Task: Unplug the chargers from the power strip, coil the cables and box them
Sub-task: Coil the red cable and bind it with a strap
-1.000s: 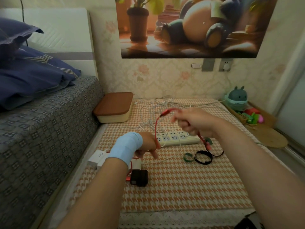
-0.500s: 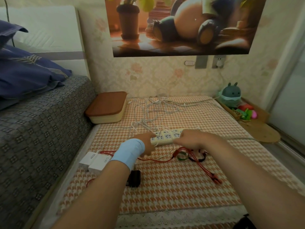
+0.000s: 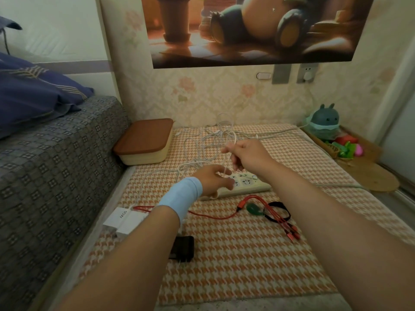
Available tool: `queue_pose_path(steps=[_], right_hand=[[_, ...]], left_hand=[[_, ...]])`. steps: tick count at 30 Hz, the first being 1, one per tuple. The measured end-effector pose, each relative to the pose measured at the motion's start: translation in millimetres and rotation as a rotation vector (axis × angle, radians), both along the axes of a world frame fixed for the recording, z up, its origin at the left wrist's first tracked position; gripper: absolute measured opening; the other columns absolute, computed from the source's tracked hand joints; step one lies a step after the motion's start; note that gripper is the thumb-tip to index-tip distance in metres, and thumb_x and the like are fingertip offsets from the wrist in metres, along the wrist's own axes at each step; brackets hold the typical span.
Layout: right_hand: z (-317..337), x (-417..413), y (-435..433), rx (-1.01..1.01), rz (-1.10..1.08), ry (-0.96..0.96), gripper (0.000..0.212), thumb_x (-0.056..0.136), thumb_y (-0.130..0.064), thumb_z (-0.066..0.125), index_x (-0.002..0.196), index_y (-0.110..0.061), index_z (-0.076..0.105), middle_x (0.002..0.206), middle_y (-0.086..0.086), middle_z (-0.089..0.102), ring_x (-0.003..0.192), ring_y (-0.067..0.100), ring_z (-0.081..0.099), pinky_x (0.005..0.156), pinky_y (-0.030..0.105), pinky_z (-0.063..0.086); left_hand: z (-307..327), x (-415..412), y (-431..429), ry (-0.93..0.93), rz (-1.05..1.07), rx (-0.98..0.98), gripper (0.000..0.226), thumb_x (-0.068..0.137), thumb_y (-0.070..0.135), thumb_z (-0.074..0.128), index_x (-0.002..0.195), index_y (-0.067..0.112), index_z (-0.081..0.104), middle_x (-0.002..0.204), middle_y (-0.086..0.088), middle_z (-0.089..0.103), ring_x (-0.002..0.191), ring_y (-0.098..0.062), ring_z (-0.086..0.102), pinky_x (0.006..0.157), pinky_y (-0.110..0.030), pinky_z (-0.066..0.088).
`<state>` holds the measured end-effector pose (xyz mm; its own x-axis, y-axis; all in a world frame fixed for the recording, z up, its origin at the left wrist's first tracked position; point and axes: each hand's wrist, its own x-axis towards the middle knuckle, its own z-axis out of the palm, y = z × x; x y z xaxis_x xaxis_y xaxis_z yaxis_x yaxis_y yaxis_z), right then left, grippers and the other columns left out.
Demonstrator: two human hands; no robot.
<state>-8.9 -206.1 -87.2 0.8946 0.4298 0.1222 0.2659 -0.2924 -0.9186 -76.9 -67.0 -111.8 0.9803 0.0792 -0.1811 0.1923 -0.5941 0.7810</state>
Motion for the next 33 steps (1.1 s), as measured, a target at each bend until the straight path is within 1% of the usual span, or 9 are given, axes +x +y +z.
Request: queue_pose_path(steps=[6,12,15,17,21,23,26,30,33], right_hand=[[-10.5,28.9,19.3,0.215,-0.181,0.188,0.018,0.100,-0.018,0.064,0.097,-0.003,0.073,0.077,0.007,0.076,0.061,0.018,0.072,0.063,0.033,0.061],[-22.3,36.8,56.5,0.373,-0.106,0.622,0.016,0.100,-0.011,0.062,0.111,0.001,0.062,0.105,0.014,0.073,0.088,0.021,0.074,0.070,0.034,0.060],[-30.9,32.2,71.2,0.201,-0.045,0.578,0.033,0.097,-0.005,0.064,0.128,0.005,0.057,0.126,0.014,0.065,0.098,0.019,0.070,0.079,0.040,0.061],[-32.7,25.0,74.4,0.097,-0.010,0.504,0.043,0.096,-0.004,0.066,0.136,0.004,0.052,0.121,0.014,0.065,0.098,0.023,0.070,0.085,0.043,0.061],[-28.3,-1.7,72.6,-0.213,0.034,0.116,0.013,0.096,-0.004,0.062,0.104,-0.012,0.068,0.105,0.009,0.071,0.084,0.021,0.072,0.066,0.032,0.059],[-25.4,-18.6,70.1,-0.308,0.080,-0.035,0.029,0.092,0.005,0.054,0.081,-0.017,0.070,0.091,0.006,0.072,0.076,0.018,0.069,0.060,0.031,0.056],[-21.7,-51.5,66.2,-0.428,0.287,-0.082,0.037,0.087,0.008,0.048,0.074,-0.014,0.075,0.078,0.007,0.075,0.067,0.014,0.068,0.062,0.034,0.060],[-30.7,-94.4,62.5,-0.730,0.560,-0.089,0.018,0.090,-0.038,0.066,0.092,-0.023,0.076,0.091,-0.001,0.074,0.076,0.016,0.069,0.073,0.039,0.060],[-45.9,-115.9,63.3,-1.042,0.647,-0.186,0.062,0.070,-0.070,0.075,0.111,-0.024,0.067,0.101,-0.003,0.068,0.089,0.019,0.065,0.079,0.041,0.058]], left_hand=[[15.4,21.2,63.2,-0.138,0.306,0.401,0.029,0.097,0.024,0.055,0.079,0.005,0.068,0.081,-0.016,0.073,0.061,-0.025,0.065,0.065,-0.033,0.057],[-7.4,29.9,95.1,-0.221,0.558,-0.067,0.013,0.090,0.000,0.061,0.101,0.006,0.062,0.106,-0.018,0.067,0.074,-0.033,0.070,0.076,-0.047,0.060],[-15.0,17.6,101.7,-0.167,0.451,0.037,0.038,0.089,0.010,0.067,0.125,0.016,0.057,0.136,-0.006,0.055,0.116,-0.028,0.058,0.097,-0.043,0.051],[-12.8,7.1,104.8,-0.198,0.432,0.070,0.039,0.091,0.014,0.065,0.129,0.019,0.057,0.145,-0.003,0.048,0.129,-0.024,0.049,0.098,-0.035,0.048],[-9.8,-15.6,104.4,-0.239,0.364,0.154,0.025,0.093,0.008,0.058,0.109,0.026,0.066,0.135,0.000,0.057,0.102,-0.022,0.063,0.062,-0.019,0.045],[-9.2,-32.2,100.1,-0.258,0.297,0.274,0.025,0.092,0.008,0.057,0.097,0.030,0.066,0.122,0.004,0.062,0.091,-0.015,0.061,0.066,-0.018,0.045],[-7.9,-55.3,96.9,-0.236,0.156,0.398,0.024,0.090,0.012,0.060,0.081,0.034,0.066,0.096,0.009,0.068,0.086,-0.012,0.060,0.082,-0.026,0.050],[-0.9,-82.6,90.3,-0.148,0.040,0.353,0.026,0.085,0.008,0.063,0.074,0.032,0.067,0.085,0.008,0.068,0.082,-0.014,0.064,0.079,-0.029,0.054],[-1.1,-97.6,79.6,-0.010,-0.066,0.391,0.024,0.086,0.007,0.061,0.085,0.029,0.070,0.092,0.006,0.071,0.089,-0.014,0.066,0.085,-0.031,0.055]])
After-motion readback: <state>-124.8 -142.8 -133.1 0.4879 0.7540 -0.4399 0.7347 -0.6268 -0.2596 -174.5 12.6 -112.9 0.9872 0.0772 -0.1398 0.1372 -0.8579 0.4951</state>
